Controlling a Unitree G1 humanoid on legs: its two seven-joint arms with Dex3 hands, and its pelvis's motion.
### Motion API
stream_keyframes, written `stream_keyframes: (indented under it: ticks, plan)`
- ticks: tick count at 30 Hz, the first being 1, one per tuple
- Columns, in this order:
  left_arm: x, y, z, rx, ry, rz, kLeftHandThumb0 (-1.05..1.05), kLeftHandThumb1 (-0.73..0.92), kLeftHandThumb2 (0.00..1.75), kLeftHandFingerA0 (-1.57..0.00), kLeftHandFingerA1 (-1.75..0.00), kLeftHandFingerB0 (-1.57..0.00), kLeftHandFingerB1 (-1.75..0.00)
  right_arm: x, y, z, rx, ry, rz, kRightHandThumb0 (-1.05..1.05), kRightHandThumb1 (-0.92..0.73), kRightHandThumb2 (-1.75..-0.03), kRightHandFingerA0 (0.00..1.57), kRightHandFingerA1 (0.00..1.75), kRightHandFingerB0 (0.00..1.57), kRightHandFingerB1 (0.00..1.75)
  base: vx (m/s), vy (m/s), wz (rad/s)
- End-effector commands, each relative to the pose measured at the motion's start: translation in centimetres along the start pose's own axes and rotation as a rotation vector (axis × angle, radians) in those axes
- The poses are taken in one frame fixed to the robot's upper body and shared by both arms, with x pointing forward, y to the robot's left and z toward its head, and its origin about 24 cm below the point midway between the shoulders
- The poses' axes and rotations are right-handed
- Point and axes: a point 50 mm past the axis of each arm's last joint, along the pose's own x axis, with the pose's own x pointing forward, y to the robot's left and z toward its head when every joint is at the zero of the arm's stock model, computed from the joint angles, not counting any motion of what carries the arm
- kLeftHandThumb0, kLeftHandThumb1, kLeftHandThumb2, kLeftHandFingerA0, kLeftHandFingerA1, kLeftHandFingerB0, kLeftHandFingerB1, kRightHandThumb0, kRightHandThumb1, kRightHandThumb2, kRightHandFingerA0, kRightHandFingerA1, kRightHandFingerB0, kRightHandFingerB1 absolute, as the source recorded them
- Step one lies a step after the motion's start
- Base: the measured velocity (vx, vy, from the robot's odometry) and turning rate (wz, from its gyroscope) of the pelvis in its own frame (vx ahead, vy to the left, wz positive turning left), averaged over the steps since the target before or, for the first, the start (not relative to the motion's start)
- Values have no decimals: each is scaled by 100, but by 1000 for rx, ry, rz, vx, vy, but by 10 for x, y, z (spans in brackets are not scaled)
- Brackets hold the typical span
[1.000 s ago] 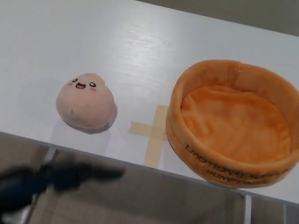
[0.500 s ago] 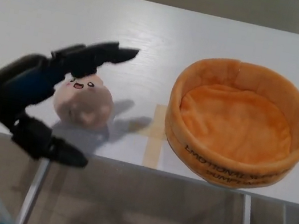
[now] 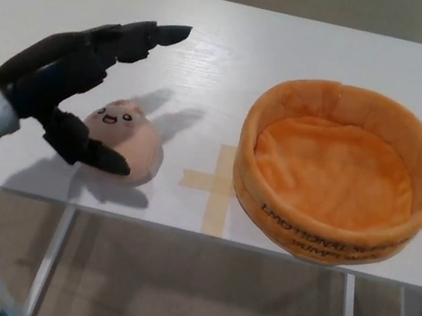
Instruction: Use the left hand to pick up the pink round toy on the left and place it inside the orange plate on the desk.
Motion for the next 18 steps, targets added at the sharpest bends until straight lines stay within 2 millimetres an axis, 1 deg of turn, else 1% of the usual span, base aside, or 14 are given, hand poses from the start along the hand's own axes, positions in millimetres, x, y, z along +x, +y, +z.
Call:
stream_keyframes:
  ticks: [1,2,3,4,5,14,18]
  plan:
    - [12,-2,-9,161,66,-15,-42,31,64,0,0,-1,-17,0,-1,-3,0,24,5,-14,-56,-56,69,92,67,78,0,0,0]
    - [13,-2,-10,167,69,-16,-42,31,64,0,0,-1,-17,0,-1,-2,0,22,5,-14,-56,-56,69,92,67,78,0,0,0]
    - [14,-4,-12,164,77,-23,-42,31,64,0,0,-1,-18,0,-1,-3,-4,21,6,-14,-56,-56,64,87,66,78,0,0,0]
    - [14,-6,-14,166,82,-29,-44,32,65,0,0,-1,-17,-1,0,-4,-3,22,6,-13,-56,-56,68,92,66,78,0,0,0]
    - [14,-6,-15,169,84,-30,-44,32,65,0,0,-1,-17,-1,0,-4,0,23,6,-13,-56,-56,68,92,66,78,0,0,0]
    - [16,-10,-23,175,114,-41,-45,33,65,0,0,-3,-18,2,-2,2,-6,22,4,-15,-55,-56,64,84,66,77,0,0,0]
    - [16,-11,-24,191,126,-51,-45,33,66,0,0,-4,-18,2,-2,3,0,18,1,-14,-56,-56,64,86,67,78,0,0,0]
